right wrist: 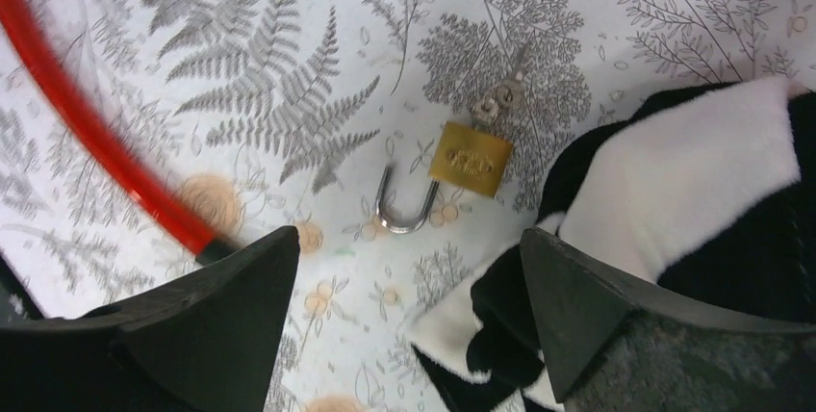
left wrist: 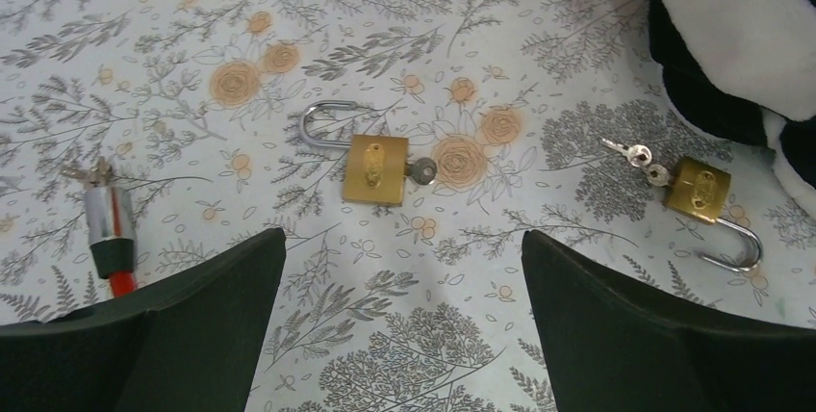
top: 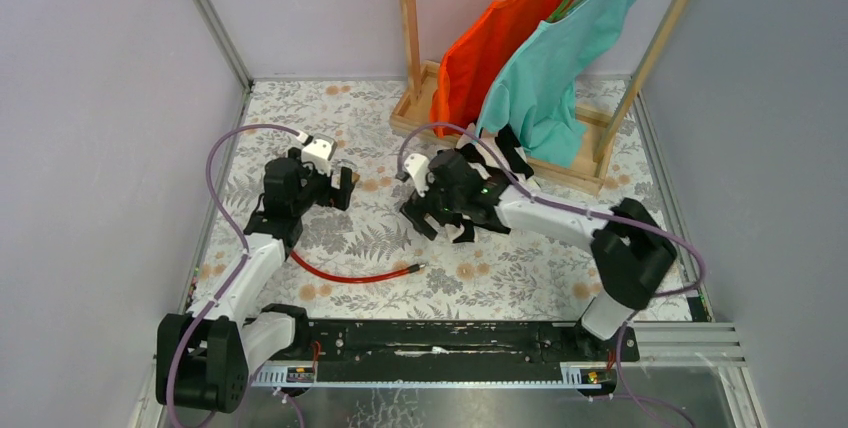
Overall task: Lock with the key
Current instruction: Pick up the lock from the center of the board.
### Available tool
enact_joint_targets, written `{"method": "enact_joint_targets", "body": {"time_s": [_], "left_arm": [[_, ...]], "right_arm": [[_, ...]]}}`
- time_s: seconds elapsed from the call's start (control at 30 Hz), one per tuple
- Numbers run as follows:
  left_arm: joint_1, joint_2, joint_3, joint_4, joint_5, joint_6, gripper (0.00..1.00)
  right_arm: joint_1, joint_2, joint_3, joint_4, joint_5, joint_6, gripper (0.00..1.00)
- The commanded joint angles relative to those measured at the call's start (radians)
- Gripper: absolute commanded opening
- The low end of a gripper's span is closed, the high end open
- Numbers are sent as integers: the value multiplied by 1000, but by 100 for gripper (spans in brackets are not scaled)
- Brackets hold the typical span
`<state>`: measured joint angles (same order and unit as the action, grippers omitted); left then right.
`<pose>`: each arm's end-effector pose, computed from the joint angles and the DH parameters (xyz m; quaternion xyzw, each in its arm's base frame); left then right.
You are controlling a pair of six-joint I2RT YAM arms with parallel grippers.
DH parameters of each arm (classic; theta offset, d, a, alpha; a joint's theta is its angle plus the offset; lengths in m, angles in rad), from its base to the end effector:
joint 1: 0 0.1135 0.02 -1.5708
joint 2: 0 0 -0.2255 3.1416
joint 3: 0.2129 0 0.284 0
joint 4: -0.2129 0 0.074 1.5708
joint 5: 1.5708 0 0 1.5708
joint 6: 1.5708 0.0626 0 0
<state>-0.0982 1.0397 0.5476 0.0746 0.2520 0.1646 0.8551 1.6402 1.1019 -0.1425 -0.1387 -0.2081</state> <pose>0.2989 -0.0451 0.1751 0.1769 0.8155 -0.0873 0.5441 0.2628 0.3154 0.1621 -0.4822 0.7611 0.1958 0.3873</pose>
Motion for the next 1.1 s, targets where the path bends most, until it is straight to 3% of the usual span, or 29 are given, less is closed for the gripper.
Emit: {"method": "enact_joint_targets", "body": {"time_s": [0.0,0.43,1.07], "left_arm": [[19,-16,32,66,-36,-21,100],[23,-59,24,41,30,-17,100],[23,-59,18,55,93,8,100]], "right_arm": [[5,133,149,-7,74,85,90],[-2,317,218,-53,158,78,71],[-34,306,122,-76,55,42,36]]}}
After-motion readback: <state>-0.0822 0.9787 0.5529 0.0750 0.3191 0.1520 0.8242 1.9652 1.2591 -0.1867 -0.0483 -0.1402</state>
